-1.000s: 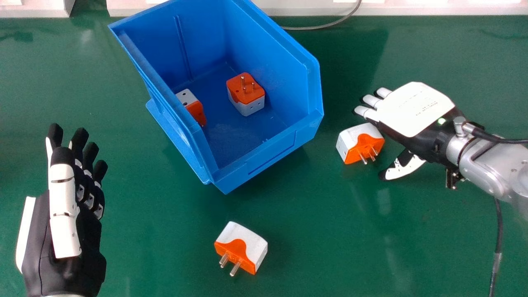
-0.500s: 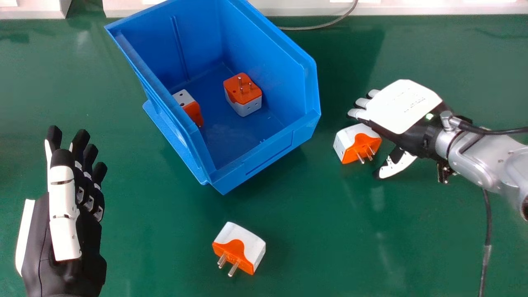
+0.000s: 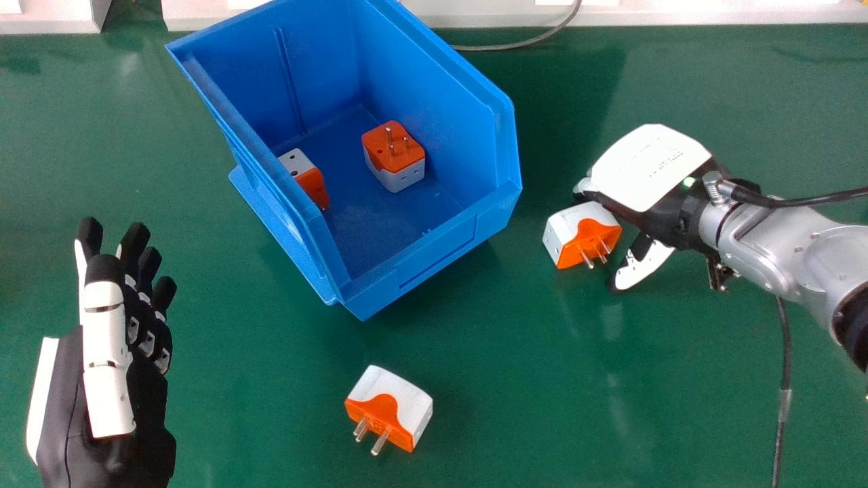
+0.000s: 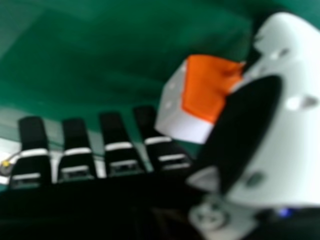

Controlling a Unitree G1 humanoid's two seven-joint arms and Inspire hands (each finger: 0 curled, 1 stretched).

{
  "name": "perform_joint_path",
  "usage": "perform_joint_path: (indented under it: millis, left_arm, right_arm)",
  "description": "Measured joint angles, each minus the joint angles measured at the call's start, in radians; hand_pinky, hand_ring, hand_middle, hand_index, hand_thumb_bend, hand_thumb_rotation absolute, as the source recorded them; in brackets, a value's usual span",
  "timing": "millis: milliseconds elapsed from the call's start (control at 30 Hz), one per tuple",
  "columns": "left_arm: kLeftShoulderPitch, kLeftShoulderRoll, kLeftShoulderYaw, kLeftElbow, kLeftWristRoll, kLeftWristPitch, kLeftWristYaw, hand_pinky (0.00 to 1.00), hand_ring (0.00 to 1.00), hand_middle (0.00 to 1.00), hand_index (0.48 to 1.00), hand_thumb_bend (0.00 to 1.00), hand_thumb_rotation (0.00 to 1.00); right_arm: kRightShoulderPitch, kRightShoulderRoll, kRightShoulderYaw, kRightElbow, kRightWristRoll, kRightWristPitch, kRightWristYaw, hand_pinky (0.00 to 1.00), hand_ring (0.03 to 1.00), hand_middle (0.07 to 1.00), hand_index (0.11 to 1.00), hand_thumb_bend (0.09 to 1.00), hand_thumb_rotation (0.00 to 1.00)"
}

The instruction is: Pick all objects and put in blue box

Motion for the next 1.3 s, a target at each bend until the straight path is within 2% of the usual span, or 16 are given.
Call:
perform_joint_path:
  millis: [67,133,267,500,633,800,967,1100,1200,1300]
  left_arm:
    - [0.001,0.0,0.0,-0.001,0.001,0.0,0.002,1.0,1.0,0.98,1.0,0.41,1.0]
    - [0.002,0.0,0.0,-0.001,0.0,0.0,0.002,1.0,1.0,0.98,1.0,0.41,0.99]
    - [0.003,0.0,-0.001,-0.001,0.0,0.0,0.001,1.0,1.0,0.98,1.0,0.42,0.99]
    - [0.007,-0.001,-0.006,-0.012,0.003,0.0,0.004,1.0,1.0,0.98,1.0,0.4,0.99]
    - [0.009,-0.003,-0.011,-0.027,0.007,0.0,0.005,1.0,1.0,0.98,1.0,0.41,0.99]
    - [0.017,-0.007,-0.016,-0.037,0.008,0.001,0.017,1.0,1.0,0.98,1.0,0.4,0.98]
    - [0.019,-0.011,-0.019,-0.038,0.007,0.001,0.023,1.0,1.0,0.98,1.0,0.43,0.95]
    - [0.027,-0.014,-0.02,-0.045,0.007,0.002,0.028,1.0,1.0,0.98,1.0,0.43,0.94]
    - [0.028,-0.018,-0.02,-0.049,0.006,0.004,0.029,1.0,1.0,0.98,1.0,0.4,0.94]
    - [0.027,-0.02,-0.02,-0.051,0.006,0.005,0.029,1.0,1.0,0.98,1.0,0.41,0.95]
  right_arm:
    - [-0.004,0.01,0.0,0.014,0.003,0.002,-0.001,0.68,0.714,0.714,0.672,0.406,0.47]
    - [-0.01,0.024,-0.003,0.036,0.01,0.005,-0.001,0.65,0.66,0.673,0.63,0.4,0.48]
    - [-0.021,0.047,-0.005,0.06,0.012,0.016,-0.001,0.61,0.63,0.65,0.613,0.399,0.51]
    - [-0.034,0.09,-0.007,0.076,0.037,0.035,-0.006,0.58,0.614,0.637,0.603,0.4,0.52]
    - [-0.046,0.112,-0.003,0.078,0.04,0.043,0.008,0.58,0.626,0.654,0.631,0.403,0.58]
    - [-0.058,0.132,0.003,0.081,0.042,0.05,0.033,0.57,0.622,0.649,0.636,0.438,0.61]
    - [-0.077,0.169,0.003,0.096,0.044,0.071,0.066,0.57,0.625,0.65,0.651,0.405,0.54]
    - [-0.081,0.183,0.003,0.107,0.046,0.079,0.068,0.56,0.611,0.639,0.63,0.363,0.53]
    - [-0.081,0.187,-0.004,0.113,0.062,0.089,0.068,0.56,0.614,0.65,0.627,0.356,0.5]
    - [-0.081,0.187,-0.011,0.114,0.085,0.089,0.08,0.55,0.612,0.647,0.618,0.339,0.52]
